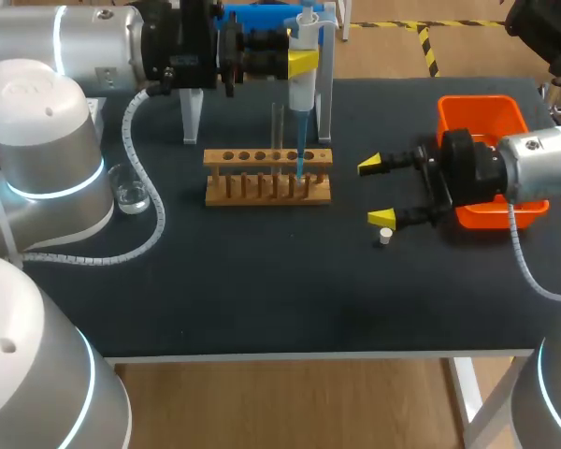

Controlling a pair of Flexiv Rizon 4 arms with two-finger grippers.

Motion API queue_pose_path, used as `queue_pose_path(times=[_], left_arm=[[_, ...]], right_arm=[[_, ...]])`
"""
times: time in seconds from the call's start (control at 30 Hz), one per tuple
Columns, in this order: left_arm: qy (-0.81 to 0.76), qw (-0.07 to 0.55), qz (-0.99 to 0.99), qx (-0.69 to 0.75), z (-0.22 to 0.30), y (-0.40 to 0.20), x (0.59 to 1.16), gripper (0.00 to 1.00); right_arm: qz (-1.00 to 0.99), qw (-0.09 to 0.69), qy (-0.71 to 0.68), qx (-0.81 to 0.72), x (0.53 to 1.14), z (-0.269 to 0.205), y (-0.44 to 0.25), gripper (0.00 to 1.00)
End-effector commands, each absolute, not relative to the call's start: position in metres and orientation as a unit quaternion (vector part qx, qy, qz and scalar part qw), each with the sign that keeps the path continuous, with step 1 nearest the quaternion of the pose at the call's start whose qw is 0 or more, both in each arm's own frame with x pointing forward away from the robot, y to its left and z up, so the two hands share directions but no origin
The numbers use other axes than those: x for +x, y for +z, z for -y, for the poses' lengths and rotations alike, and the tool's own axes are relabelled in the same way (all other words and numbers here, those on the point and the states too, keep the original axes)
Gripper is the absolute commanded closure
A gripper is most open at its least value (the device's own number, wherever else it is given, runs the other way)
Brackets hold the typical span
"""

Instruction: Invert the test tube, pick up the pipette, mount the tip to pipette, aspirate from beaker and dispense into the tube, eject the tip, return the pipette, and cap with the stopper.

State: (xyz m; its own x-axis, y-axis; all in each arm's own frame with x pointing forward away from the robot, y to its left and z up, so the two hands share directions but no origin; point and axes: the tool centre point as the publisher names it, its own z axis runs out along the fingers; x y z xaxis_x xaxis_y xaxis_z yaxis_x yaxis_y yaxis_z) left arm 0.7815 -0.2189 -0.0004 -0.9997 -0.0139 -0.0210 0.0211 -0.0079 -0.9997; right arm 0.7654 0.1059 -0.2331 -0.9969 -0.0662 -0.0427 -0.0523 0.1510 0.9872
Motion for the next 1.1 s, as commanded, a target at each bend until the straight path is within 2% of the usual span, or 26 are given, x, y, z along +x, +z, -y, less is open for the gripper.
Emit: queue_pose_path(times=[0.03, 0.6, 1.1], left_arm=[[-0.711, 0.013, -0.703, 0.003, 0.219, -0.001, 0.781, 1.0], [-0.711, 0.013, -0.703, 0.003, 0.219, -0.001, 0.781, 1.0], [-0.707, 0.093, -0.701, -0.016, 0.104, -0.02, 0.806, 1.0]], right_arm=[[0.76, 0.004, -0.649, 0.038, 0.764, -0.106, -0.232, 0.0], [0.76, 0.004, -0.649, 0.038, 0.764, -0.106, -0.232, 0.0], [0.76, 0.004, -0.649, 0.038, 0.764, -0.106, -0.232, 0.0]])
